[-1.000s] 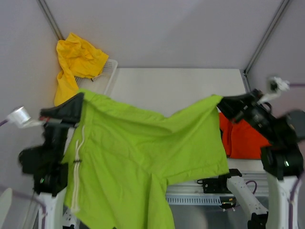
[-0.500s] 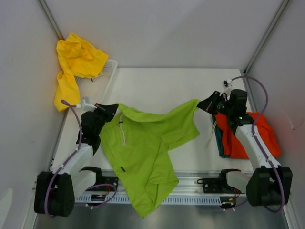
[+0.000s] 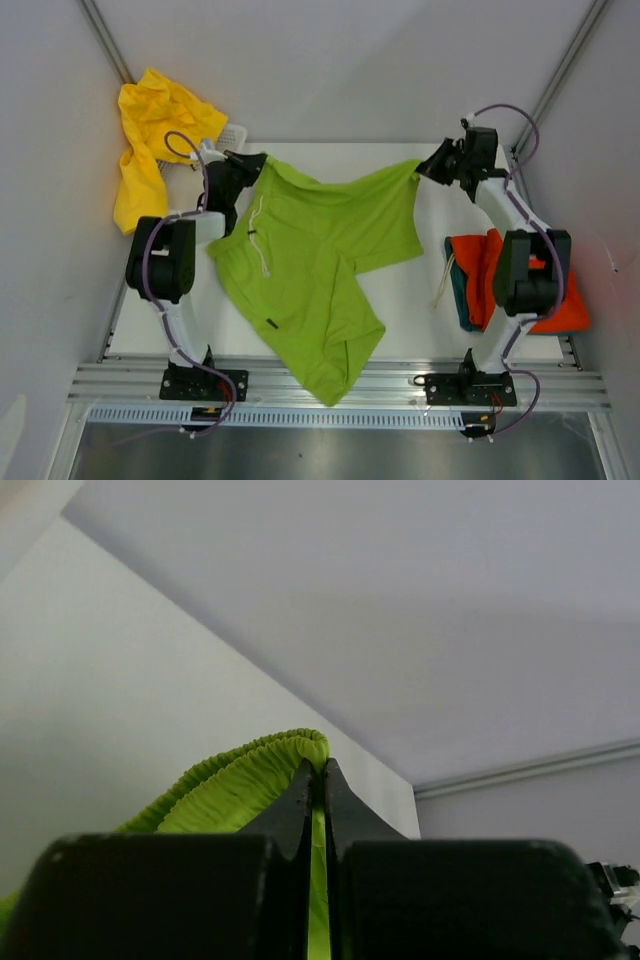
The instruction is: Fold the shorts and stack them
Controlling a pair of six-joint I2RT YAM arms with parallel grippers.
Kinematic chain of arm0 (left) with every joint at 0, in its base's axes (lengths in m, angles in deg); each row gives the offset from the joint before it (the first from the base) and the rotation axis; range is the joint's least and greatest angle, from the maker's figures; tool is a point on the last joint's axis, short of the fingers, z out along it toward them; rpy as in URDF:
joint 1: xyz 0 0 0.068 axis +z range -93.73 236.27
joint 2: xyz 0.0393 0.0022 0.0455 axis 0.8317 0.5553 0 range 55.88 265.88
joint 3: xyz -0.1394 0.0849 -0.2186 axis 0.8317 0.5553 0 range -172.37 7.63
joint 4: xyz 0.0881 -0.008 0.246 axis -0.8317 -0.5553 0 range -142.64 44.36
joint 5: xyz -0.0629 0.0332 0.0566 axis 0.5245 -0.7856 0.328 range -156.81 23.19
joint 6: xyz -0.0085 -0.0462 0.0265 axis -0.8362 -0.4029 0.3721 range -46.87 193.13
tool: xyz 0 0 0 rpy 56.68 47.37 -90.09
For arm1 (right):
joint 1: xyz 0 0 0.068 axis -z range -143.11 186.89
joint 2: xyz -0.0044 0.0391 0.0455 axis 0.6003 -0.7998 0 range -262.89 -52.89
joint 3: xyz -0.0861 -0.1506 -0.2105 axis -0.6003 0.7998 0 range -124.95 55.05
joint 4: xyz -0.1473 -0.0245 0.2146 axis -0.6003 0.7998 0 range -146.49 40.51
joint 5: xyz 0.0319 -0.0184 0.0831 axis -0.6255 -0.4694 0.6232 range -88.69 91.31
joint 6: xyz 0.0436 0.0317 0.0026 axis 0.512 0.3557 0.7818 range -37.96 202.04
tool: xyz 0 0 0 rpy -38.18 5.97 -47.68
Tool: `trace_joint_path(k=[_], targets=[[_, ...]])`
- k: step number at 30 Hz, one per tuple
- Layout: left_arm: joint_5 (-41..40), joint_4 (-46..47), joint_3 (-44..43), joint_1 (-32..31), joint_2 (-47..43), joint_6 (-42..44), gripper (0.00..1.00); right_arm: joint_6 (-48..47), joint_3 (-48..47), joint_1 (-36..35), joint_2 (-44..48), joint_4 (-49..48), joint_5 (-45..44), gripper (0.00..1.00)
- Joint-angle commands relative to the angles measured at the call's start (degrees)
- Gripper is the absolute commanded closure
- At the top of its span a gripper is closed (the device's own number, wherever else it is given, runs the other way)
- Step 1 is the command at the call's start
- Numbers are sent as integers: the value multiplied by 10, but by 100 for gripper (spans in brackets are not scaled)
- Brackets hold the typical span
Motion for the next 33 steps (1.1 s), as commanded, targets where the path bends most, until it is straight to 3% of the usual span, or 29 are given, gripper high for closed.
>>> trace_joint_path(k=[1, 2, 3, 4, 5, 8, 11, 17, 20, 22, 26, 28, 29, 33], targets=[[-33, 23, -113, -2, 76, -21, 100, -22, -157, 4, -116, 30, -54, 100], [-31, 8, -179, 0, 96, -24, 73, -23, -203, 2, -151, 79, -82, 80], [-28, -25, -203, 2, 129, -34, 42, -22, -300, 0, -213, 107, -103, 53], [-23, -74, -223, 7, 140, -36, 10, -29, -335, -3, -232, 127, -123, 9], [-21, -91, -254, 8, 144, -37, 1, -32, -361, -4, -244, 155, -153, 1], [-40, -133, -253, 7, 100, 10, 1, -46, -365, -4, -221, 152, -174, 0], [-50, -199, -247, 6, 29, 60, 1, -65, -289, -7, -152, 137, -167, 1], [-54, -366, -209, -8, -117, 134, 1, -97, -57, -27, 20, 102, -127, 8], [-87, -434, -147, -23, -198, 149, 1, -106, 38, -50, 97, 97, -93, 21], [-89, -481, -91, -27, -233, 157, 1, -129, 80, -90, 134, 104, -106, 35], [-96, -488, 26, -27, -327, 157, 1, -97, 210, -137, 224, 77, -54, 59], [-110, -467, 55, -27, -348, 158, 1, -80, 249, -175, 253, 59, -60, 56], [-110, -463, 86, -26, -357, 159, 1, -77, 277, -192, 282, 58, -75, 43], [-100, -463, 121, -25, -352, 164, 1, -48, 336, -246, 328, 48, -114, 39]])
